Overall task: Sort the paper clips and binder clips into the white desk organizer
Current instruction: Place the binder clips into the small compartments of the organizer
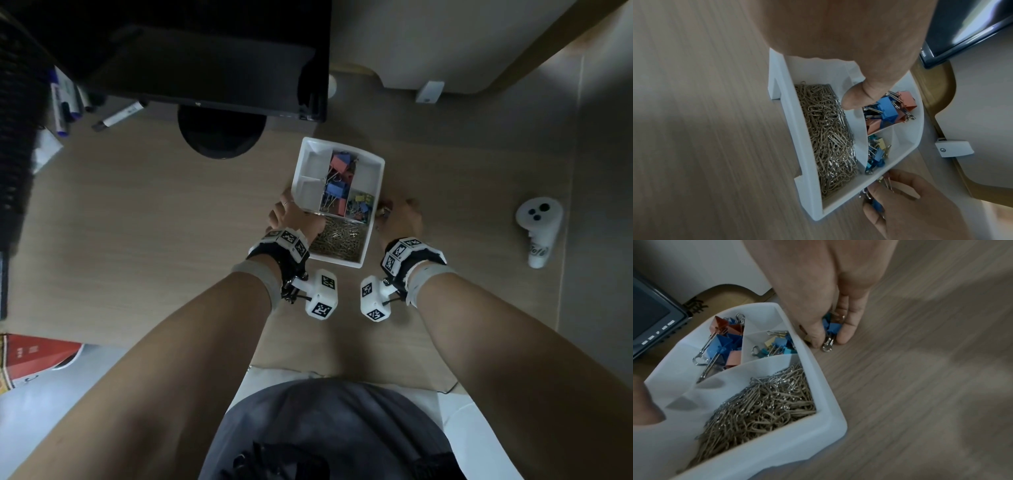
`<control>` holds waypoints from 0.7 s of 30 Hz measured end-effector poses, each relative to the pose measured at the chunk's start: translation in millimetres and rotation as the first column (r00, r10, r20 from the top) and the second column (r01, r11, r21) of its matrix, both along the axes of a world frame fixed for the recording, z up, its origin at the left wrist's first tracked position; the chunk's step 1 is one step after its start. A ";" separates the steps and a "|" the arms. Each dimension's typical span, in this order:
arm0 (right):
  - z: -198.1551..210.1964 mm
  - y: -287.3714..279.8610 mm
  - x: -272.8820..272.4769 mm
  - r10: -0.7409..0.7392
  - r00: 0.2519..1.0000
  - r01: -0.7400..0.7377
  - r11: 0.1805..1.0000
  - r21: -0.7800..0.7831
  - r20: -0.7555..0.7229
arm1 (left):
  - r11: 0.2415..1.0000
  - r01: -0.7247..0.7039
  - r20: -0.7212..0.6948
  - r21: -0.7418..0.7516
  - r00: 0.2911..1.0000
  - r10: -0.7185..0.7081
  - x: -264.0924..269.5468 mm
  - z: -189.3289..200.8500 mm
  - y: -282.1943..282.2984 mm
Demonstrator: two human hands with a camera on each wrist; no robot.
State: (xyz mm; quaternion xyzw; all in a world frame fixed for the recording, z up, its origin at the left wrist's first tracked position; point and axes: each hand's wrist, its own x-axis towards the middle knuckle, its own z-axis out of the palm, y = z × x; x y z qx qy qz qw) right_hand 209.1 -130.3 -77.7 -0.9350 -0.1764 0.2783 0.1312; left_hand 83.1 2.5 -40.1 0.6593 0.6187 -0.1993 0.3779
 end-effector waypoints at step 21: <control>18.6 -13.8 1.8 -0.193 0.971 0.221 0.950 0.221 -0.144 | 0.995 -0.095 0.109 -0.019 0.989 0.096 -2.7 10.6 -2.2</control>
